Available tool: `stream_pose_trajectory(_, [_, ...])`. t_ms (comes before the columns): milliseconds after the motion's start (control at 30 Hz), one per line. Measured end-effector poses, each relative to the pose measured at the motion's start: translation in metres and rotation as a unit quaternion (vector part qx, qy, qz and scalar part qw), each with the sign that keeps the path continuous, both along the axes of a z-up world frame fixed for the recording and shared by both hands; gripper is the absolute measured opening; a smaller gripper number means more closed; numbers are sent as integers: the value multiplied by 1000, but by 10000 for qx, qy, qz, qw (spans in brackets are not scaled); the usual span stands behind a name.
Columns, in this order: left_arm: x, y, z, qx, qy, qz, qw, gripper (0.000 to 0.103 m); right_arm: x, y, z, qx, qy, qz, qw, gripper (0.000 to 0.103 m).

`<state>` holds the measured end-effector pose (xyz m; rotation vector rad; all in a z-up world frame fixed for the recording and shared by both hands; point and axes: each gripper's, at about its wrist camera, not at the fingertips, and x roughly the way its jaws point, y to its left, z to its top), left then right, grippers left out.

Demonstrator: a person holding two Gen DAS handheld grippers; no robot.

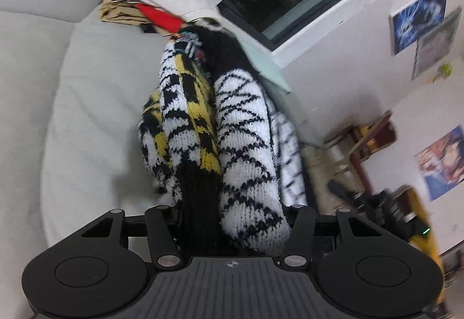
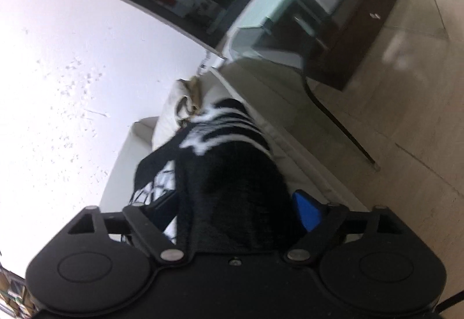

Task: Fold clothes
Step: 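Carry the bundle with both grippers toward the sofa end by the glass table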

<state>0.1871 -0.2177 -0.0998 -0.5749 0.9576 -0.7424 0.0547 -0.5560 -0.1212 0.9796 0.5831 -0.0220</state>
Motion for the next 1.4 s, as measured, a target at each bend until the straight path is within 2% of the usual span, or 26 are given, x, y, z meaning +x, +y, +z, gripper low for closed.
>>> stream_pose_trajectory(100, [-2,-15,19,-429,264,20,9987,47,-1,5,11,-315,128,79,9994,88])
stream_pose_trajectory(200, [-18,-27,19,-555,524,-46,9971,47,1,4,19,-385,118,9,9992,89])
stream_pose_trajectory(300, [-31,-24,-20,-173,861,126,9961,48,-1,3,21,-541,242,-39,9982,89])
stream_pose_trajectory(367, [-26,-14,-52,104,945,254,9951,54,0,4,18,-558,297,11,9980,89])
stream_pose_trajectory(433, [-16,0,-66,133,950,227,9951,62,-1,9,20,-679,352,65,9971,89])
stream_pose_trajectory(500, [-15,7,-52,345,696,88,9969,68,-6,17,30,-973,334,61,9947,89])
stream_pose_trajectory(567, [-17,13,-33,606,403,-73,9973,67,-15,26,45,-1320,226,21,9910,91])
stream_pose_trajectory(633, [-28,22,-10,769,-64,-184,9968,67,-26,34,62,-1675,97,-19,9858,95])
stream_pose_trajectory(700, [-40,31,12,823,-567,-99,9949,67,-38,44,81,-2042,-40,-29,9789,96])
stream_pose_trajectory(767, [-49,35,34,871,-1133,9,9897,65,-47,53,96,-2315,-157,-33,9727,97])
stream_pose_trajectory(800, [-50,31,43,918,-1409,21,9858,57,-48,59,103,-2428,-204,-27,9698,97])
stream_pose_trajectory(833, [-46,20,52,965,-1633,-14,9818,42,-47,64,108,-2515,-233,-12,9676,97])
stream_pose_trajectory(867, [-39,6,59,986,-1786,-99,9789,34,-42,69,110,-2611,-250,-10,9650,97])
stream_pose_trajectory(900, [-33,-7,62,981,-1899,-214,9767,22,-37,75,112,-2707,-266,-8,9623,94])
stream_pose_trajectory(933, [-25,-20,62,974,-1952,-324,9754,15,-32,81,113,-2814,-267,0,9592,80])
stream_pose_trajectory(967, [-21,-31,60,1026,-1972,-421,9741,13,-22,86,110,-2968,-205,39,9547,67])
stream_pose_trajectory(1000, [-18,-42,54,1234,-2036,-492,9700,11,-13,91,107,-3115,-127,79,9501,39])
stream_pose_trajectory(1033, [-16,-54,44,1558,-2105,-543,9636,8,-2,95,104,-3228,7,132,9464,22])
stream_pose_trajectory(1100, [-7,-72,22,2243,-2043,-625,9508,5,19,99,97,-3392,290,295,9398,16])
stream_pose_trajectory(1233, [11,-75,-5,2823,-1783,-490,9414,6,66,93,80,-3649,964,656,9237,17])
stream_pose_trajectory(1267, [14,-72,-11,2877,-1717,-447,9412,6,80,90,74,-3635,1162,855,9204,17])
stream_pose_trajectory(1333, [19,-65,-18,2812,-1571,-394,9459,7,97,91,65,-3609,1356,1077,9164,18])
stream_pose_trajectory(1367, [22,-62,-21,2767,-1505,-376,9484,7,106,93,58,-3714,1544,1146,9084,18])
stream_pose_trajectory(1400, [23,-62,-22,2761,-1492,-366,9488,7,109,91,51,-3753,1632,1127,9054,18])
